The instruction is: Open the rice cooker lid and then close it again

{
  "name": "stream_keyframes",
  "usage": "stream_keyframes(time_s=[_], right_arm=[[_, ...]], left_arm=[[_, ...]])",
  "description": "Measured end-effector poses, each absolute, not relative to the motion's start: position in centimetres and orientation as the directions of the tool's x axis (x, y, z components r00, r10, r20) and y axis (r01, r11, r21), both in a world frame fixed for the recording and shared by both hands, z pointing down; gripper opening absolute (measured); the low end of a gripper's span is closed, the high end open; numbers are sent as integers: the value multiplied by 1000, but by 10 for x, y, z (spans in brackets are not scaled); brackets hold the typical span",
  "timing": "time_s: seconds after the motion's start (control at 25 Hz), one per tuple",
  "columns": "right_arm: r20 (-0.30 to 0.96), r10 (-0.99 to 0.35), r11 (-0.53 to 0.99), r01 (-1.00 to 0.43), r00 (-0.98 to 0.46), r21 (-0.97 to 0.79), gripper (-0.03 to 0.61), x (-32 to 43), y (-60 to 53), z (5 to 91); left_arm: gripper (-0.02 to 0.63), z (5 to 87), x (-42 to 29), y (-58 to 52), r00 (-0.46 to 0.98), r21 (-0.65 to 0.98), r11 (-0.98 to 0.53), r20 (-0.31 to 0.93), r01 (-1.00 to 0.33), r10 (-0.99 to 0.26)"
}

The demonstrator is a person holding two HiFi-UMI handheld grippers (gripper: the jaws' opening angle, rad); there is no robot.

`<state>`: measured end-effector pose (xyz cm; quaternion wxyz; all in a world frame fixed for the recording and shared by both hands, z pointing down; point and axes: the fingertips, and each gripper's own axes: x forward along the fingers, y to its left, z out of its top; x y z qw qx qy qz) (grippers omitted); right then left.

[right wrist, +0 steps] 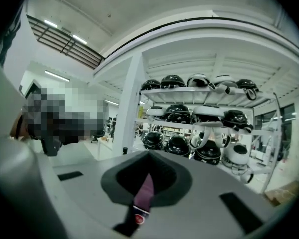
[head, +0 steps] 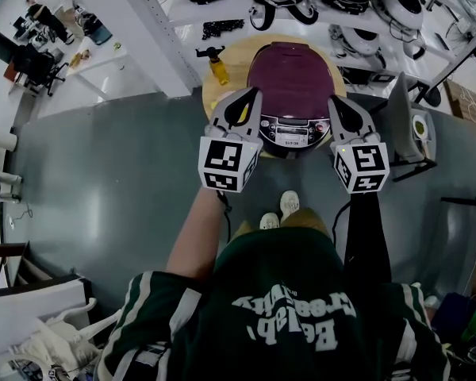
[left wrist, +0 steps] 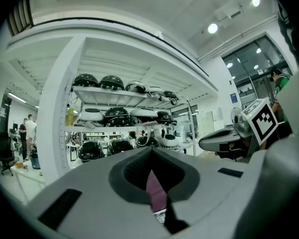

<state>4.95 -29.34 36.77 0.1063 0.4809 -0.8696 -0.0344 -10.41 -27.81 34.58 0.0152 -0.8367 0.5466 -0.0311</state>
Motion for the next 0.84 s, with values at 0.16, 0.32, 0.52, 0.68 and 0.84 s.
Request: stream_keyframes(time_s=[0.16,0.32,0.52,0.68,0.84], right_arm=[[153,-851,522,-838,-502,157,3,53,-292,369],[154,-856,514,-844,-493,157,3,56,-292,370],[154,-859,509,-847,-488,154,3,60,-293,371],[160,-863,501,-851,-479,155,3,63,-294,373],[169,-860,506,-848,-482,157,3,65,-293,375]], left_arm=[[0,346,-103,-276,402,-59,-404,30,-913,-915],[0,348,-100,-277,408,-60,-410,34,-910,-912],[0,350,-97,-278,414,-67,-416,38,-907,-909],[0,350,-96,-279,411,-77,-413,42,-907,-911],[0,352,-97,-278,402,-87,-405,50,-910,-914]])
